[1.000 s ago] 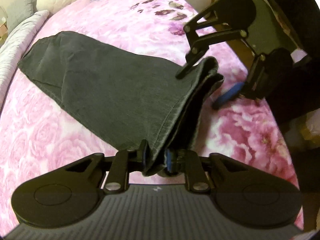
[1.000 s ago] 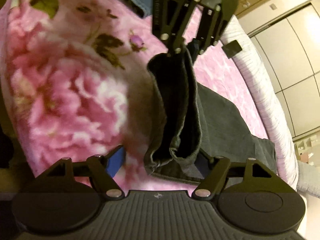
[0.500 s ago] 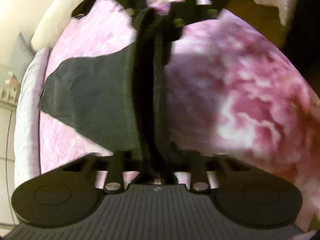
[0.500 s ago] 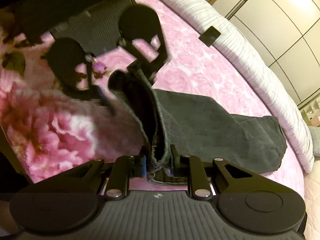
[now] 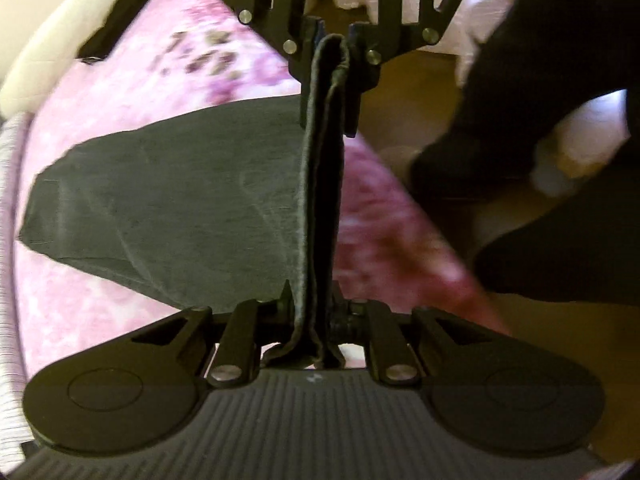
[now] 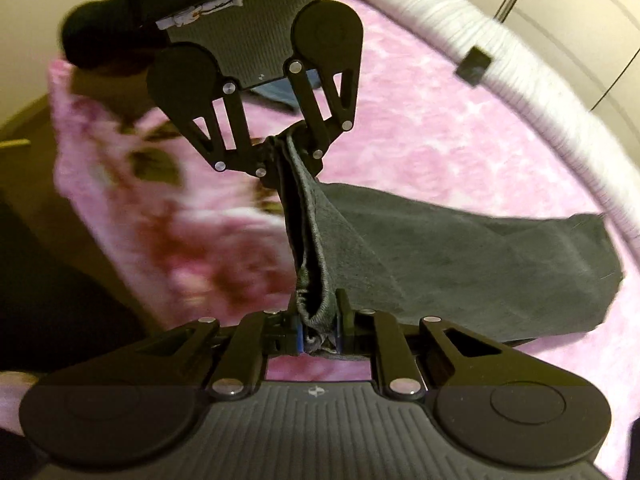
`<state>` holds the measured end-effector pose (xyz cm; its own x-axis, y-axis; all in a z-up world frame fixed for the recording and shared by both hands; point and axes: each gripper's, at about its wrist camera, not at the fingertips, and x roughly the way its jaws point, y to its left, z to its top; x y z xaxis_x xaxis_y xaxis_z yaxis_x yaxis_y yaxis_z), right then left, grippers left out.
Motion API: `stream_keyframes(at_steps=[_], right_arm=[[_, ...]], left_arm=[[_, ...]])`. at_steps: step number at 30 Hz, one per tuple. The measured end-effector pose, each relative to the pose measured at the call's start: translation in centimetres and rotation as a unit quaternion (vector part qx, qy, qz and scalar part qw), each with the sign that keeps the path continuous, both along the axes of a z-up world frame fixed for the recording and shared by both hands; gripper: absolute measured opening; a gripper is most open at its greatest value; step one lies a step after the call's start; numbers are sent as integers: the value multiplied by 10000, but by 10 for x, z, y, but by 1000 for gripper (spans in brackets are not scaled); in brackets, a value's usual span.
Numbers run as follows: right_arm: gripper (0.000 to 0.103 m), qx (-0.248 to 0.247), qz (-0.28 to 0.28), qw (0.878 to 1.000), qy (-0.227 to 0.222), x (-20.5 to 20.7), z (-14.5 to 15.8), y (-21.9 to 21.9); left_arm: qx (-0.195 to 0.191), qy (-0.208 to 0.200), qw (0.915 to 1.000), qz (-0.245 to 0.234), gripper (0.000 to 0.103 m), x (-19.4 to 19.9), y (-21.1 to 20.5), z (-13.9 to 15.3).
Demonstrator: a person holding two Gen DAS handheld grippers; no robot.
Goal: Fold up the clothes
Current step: 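Fold the held edge over with both grippers and release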
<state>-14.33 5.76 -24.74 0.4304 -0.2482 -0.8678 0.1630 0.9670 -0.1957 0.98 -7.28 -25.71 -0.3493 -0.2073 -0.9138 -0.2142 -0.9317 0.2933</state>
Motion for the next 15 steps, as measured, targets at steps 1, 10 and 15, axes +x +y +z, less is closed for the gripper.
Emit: stream_keyframes(at_steps=[1, 10, 15], right_arm=[[15, 117, 28, 9999, 21, -2, -1, 7], [47, 570, 493, 9949, 672, -5, -34, 23], [47, 715, 414, 9929, 859, -28, -20, 10]], left_arm=[[59, -13, 10000, 16, 11, 0, 6, -4], [824, -314, 9955, 349, 40, 3, 15, -28], [1777, 27, 9733, 1455, 45, 37, -13, 3]])
